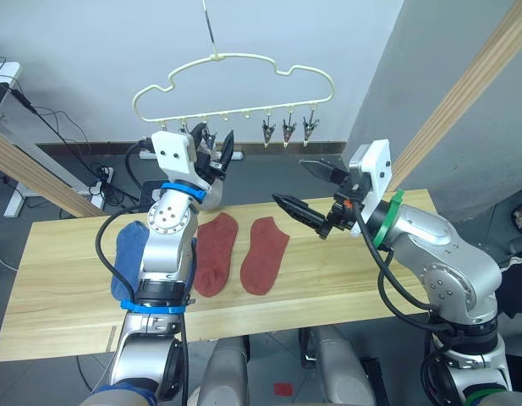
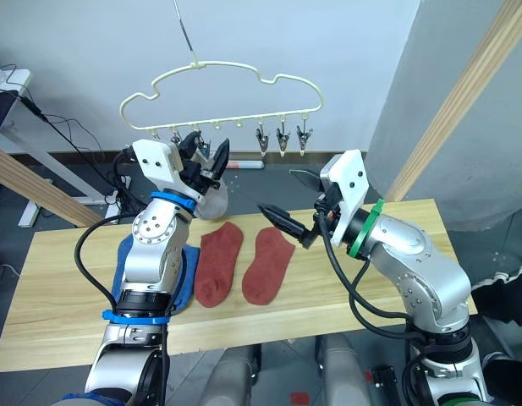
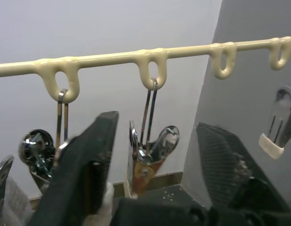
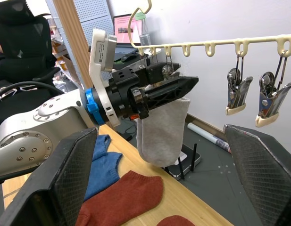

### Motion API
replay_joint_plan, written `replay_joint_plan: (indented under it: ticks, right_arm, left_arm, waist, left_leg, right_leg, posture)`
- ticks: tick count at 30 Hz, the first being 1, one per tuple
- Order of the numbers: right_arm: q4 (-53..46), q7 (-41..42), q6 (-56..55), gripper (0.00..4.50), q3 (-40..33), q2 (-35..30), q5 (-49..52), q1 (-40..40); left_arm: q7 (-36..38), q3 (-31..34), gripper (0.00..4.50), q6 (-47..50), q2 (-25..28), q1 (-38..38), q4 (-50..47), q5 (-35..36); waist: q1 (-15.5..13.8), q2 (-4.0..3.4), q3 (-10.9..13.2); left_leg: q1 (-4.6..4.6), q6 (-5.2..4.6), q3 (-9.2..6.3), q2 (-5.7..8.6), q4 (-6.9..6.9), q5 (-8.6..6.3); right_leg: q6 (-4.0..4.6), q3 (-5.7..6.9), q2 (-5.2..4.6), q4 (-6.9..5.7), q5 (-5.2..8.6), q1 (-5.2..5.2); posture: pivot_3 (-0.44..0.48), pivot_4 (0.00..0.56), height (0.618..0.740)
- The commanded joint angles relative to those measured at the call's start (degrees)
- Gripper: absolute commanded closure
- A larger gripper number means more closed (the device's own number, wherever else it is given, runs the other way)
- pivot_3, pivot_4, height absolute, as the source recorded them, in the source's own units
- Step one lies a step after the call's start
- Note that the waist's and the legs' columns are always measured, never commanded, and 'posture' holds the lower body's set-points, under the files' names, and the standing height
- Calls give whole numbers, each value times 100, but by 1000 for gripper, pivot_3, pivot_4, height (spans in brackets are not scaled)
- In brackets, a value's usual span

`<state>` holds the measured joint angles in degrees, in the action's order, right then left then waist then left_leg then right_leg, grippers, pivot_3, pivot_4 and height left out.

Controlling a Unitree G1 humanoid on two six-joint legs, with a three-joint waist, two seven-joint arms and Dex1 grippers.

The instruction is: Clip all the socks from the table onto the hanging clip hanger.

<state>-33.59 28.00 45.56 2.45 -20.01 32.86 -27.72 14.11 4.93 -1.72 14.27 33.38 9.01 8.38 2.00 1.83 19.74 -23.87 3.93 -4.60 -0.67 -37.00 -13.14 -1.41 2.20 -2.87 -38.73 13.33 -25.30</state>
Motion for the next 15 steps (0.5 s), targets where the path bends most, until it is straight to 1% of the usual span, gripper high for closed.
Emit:
replay_joint_plan:
  ticks: [1, 4, 6, 7, 11, 13, 15]
  right_arm:
    - [-289, -63, 13, 0, 9, 4, 153, -70]
    - [-261, -47, -17, 0, 44, -23, 119, -14]
    - [-102, 7, -98, 0, 224, -142, -118, 95]
    - [-26, 25, -131, 0, 324, -209, -234, 139]
    - [603, 36, -469, 0, 848, -388, -889, 323]
    - [1172, 209, -860, 0, 1346, -481, -1391, 266]
    - [2054, 344, -1185, 0, 1939, -358, -1909, 19]
  left_arm:
    - [-49, 70, 2939, -141, -28, 95, -123, -6]
    - [-51, 70, 3766, -99, -38, 63, -179, 6]
    - [-34, 69, 4099, -43, -33, 28, -232, 25]
    - [-24, 68, 4170, -18, -28, 14, -254, 32]
    - [64, 64, 4170, 265, 15, -46, -418, 122]
    - [162, 90, 4170, 685, 84, -63, -608, 280]
    - [379, 158, 4170, 1405, 216, -114, -971, 667]
  waist:
    - [0, 0, 0]
    - [0, 0, 0]
    - [0, 0, 0]
    - [0, 0, 0]
    - [-1, 0, 0]
    - [4, 0, 0]
    - [26, 2, 1]
  left_leg:
    - [0, 0, 0, 0, 0, 0]
    - [0, 0, 0, 0, 0, 0]
    - [0, 0, 0, 0, 0, 0]
    - [0, 0, 0, 0, 0, 0]
    - [0, 0, 0, 1, 0, 0]
    - [2, 0, 1, 1, -1, 0]
    - [6, 0, 1, -1, -1, 1]
  right_leg:
    - [0, 0, 0, 0, 0, 0]
    - [0, 0, 0, 0, 0, 0]
    - [0, 0, 0, 0, 0, 0]
    - [0, 0, 0, 0, 0, 0]
    - [-21, -1, 0, 1, 13, 1]
    - [-21, -1, 0, -2, 13, 1]
    - [-22, -2, 2, -5, 13, 1]
  posture:
    - [-75, 336, 740]
    - [-73, 338, 740]
    - [-70, 340, 740]
    - [-70, 340, 740]
    - [-61, 341, 740]
    - [-46, 343, 740]
    - [-42, 342, 740]
